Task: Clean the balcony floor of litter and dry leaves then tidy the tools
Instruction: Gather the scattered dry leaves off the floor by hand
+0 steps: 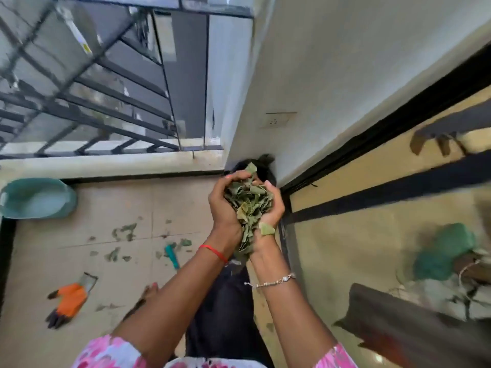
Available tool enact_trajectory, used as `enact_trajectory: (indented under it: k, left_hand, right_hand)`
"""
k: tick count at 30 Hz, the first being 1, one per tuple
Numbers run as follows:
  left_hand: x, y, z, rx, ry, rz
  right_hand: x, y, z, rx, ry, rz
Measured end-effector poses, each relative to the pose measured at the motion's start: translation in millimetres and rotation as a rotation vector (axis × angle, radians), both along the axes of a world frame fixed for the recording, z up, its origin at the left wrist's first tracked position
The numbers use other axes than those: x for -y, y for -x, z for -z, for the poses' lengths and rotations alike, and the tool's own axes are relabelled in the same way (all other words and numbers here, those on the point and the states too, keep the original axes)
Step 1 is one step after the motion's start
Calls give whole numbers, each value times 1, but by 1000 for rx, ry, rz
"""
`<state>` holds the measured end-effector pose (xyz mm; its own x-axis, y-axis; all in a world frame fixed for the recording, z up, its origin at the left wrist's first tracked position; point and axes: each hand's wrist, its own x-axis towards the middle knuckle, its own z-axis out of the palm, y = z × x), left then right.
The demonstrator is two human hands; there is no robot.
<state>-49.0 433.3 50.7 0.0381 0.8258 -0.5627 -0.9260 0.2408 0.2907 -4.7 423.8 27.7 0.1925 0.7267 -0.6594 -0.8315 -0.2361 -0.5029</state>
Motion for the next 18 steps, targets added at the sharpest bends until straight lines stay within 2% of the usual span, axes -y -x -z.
enact_trajectory:
  k: [2,4,6,11,15,18]
  left_hand:
    - [-29,-24,23,-10,69,-65]
    - [-60,-47,56,31,119,-160]
    - [-84,-63,89,83,147,-221]
    - [-130,-93,206,116,206,-283]
    - [-162,-120,314,123,245,-315]
    - [-183,-136,387,70,295,-316]
  right_hand:
    - [-39,-25,22,-52,54,-5]
    - [-69,-48,54,-80,26,-62]
    - [-89,-63,83,-55,39,-102]
    - [-142,-92,190,-30,163,-171]
    - [-178,-116,284,-19,197,-170]
    - [-202,-133,353,0,147,-197]
